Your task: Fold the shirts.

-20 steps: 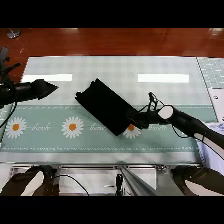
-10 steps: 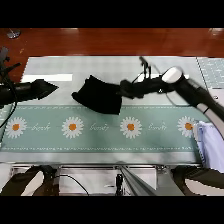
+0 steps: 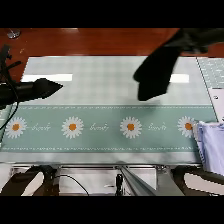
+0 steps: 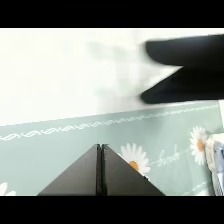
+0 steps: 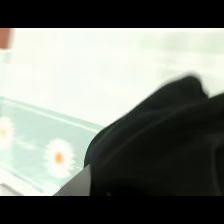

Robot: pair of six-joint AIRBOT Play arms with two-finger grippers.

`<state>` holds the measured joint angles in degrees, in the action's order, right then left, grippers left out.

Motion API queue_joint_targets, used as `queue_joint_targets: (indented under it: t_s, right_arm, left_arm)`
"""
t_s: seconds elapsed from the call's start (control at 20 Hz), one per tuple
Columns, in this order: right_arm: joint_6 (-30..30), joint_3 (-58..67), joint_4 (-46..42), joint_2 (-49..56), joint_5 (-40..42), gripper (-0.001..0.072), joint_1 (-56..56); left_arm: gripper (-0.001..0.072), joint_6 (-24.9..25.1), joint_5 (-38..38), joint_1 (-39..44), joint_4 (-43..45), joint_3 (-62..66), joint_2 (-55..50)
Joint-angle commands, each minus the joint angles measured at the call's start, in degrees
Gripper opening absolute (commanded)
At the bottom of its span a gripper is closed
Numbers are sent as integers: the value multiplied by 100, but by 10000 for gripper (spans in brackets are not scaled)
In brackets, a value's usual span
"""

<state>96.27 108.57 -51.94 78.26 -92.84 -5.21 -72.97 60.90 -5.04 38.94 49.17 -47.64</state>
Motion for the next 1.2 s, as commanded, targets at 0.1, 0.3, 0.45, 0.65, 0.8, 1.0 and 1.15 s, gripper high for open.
queue_joint_targets:
  t_s: [0.1,0.3,0.45,0.65,0.8,1.0,1.15]
  right_arm:
    - [431,249,-1047,-793,-1362,21,-1690]
    - [590,-704,-1891,-1781,-1368,21,-2811]
    - [590,-1867,-2583,-2708,-1368,21,-3438]
    - [507,-2918,-4671,-3934,-1364,22,-3919]
    - [63,-3259,-6046,-4415,-1357,22,-4205]
    - [208,-3696,-6271,-4699,-1338,542,-4223]
    - [243,-3720,-6186,-4371,-1244,635,-4218]
  left_arm:
    - [28,52,-234,302,-42,-2,4]
    - [29,52,-361,450,-42,-2,4]
    - [29,50,-579,553,-44,-2,2]
    - [28,48,-748,693,-44,-2,2]
    - [28,48,-979,769,-46,-2,-17]
    - [29,50,-1182,828,-42,-2,-83]
    - [29,48,-1309,828,-44,-2,-155]
